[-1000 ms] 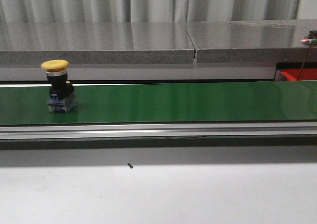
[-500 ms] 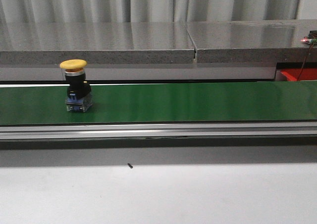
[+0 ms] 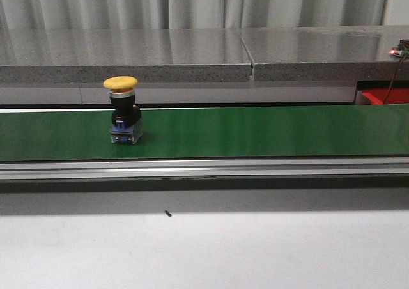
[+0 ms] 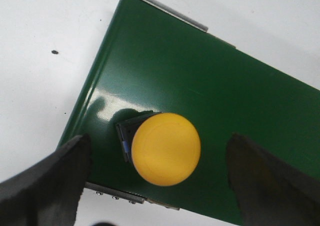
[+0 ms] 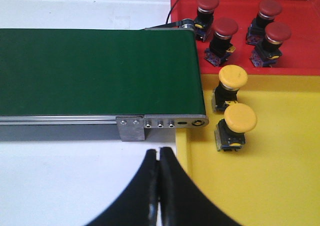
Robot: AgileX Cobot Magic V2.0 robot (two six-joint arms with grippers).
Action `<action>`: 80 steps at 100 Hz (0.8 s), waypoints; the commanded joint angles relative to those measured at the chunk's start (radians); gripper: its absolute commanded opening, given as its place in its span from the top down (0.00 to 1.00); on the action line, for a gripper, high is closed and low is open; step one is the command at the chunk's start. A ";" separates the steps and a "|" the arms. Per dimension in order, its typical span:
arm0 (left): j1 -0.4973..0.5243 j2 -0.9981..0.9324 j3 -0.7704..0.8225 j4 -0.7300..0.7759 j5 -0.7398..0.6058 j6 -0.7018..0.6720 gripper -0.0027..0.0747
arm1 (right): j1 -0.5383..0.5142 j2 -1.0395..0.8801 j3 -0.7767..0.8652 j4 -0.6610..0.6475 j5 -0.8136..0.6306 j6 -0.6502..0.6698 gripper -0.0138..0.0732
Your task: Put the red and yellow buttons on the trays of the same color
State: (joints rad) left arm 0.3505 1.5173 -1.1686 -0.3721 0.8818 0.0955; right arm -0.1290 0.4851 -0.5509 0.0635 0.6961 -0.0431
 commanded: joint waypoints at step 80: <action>-0.367 -0.526 0.183 0.075 -0.051 0.182 0.99 | 0.003 0.002 -0.025 0.005 -0.063 -0.008 0.92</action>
State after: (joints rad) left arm 0.0087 1.0705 -0.9937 -0.2811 0.9221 0.2743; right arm -0.1290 0.4851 -0.5509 0.0635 0.6961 -0.0431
